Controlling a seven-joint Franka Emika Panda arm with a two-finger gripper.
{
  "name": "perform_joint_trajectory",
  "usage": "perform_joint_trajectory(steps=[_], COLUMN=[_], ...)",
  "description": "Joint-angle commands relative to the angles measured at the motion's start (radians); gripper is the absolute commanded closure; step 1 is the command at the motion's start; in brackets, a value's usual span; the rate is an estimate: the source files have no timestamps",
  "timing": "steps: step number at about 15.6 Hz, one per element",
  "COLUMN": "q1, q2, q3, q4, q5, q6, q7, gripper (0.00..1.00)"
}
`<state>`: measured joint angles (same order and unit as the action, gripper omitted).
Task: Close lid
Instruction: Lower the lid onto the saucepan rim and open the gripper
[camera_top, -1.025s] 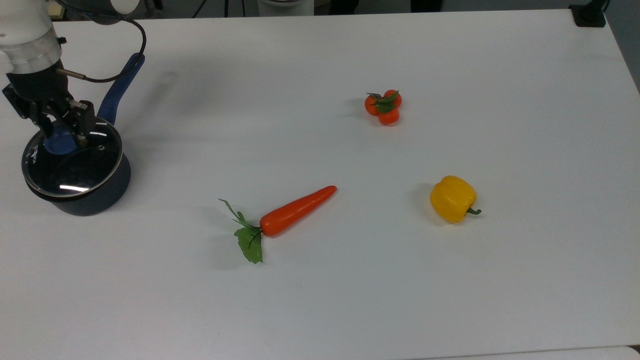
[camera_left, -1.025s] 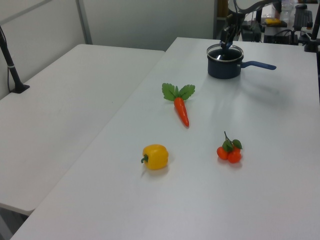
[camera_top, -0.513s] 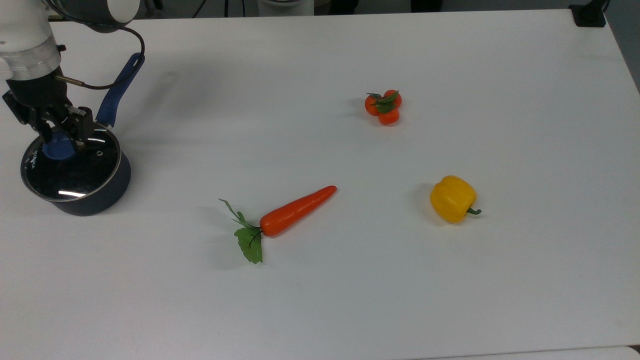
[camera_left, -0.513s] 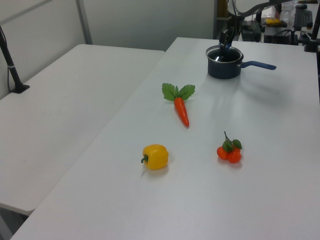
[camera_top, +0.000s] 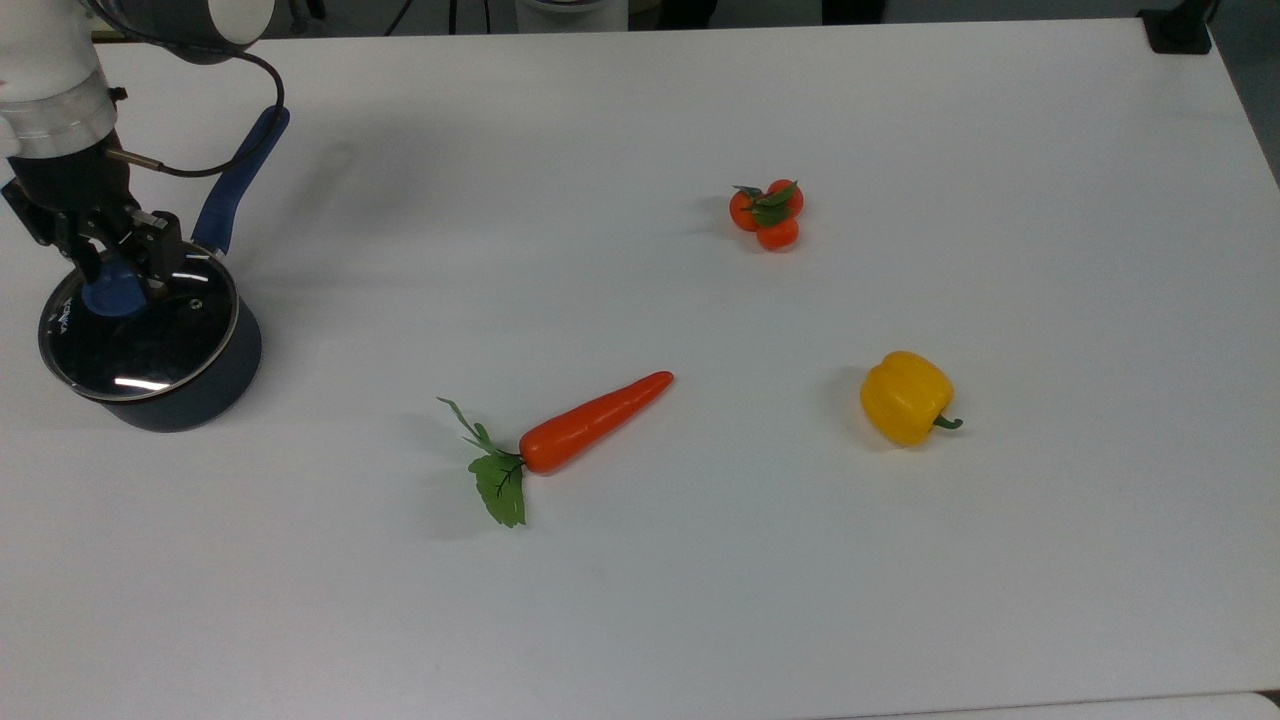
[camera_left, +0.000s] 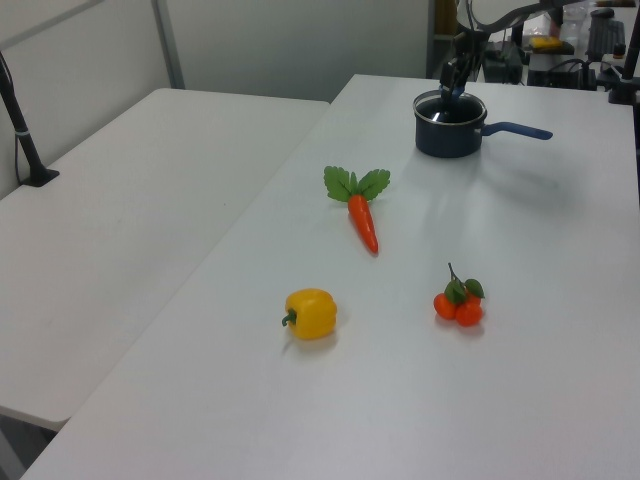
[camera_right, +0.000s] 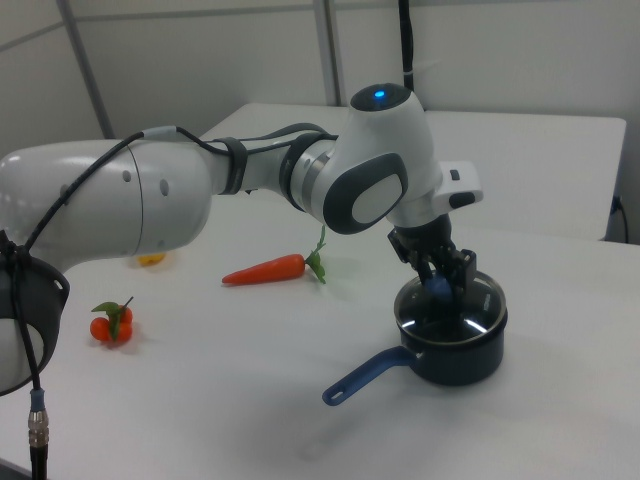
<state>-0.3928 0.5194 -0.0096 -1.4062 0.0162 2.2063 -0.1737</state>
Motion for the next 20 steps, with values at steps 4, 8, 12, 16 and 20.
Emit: perform_joint_trajectory(steps=[4, 8, 12, 16, 20], q1=[-0.005, -0.005, 0.006, 0.086, 0.241], q2=[-0.016, -0.015, -0.028, -0.085, -0.182], q3=[0.002, 0.000, 0.002, 0.005, 0.005], q4=[0.001, -0.005, -0.008, -0.022, -0.091], q5=[0.021, 0.021, 0.016, -0.015, -0.126], q6=[-0.059, -0.050, -0.048, -0.057, -0.135], q7=[-0.010, -0.009, 0.000, 0.106, 0.299], gripper=[0.56, 0.10, 0.00, 0.00, 0.00])
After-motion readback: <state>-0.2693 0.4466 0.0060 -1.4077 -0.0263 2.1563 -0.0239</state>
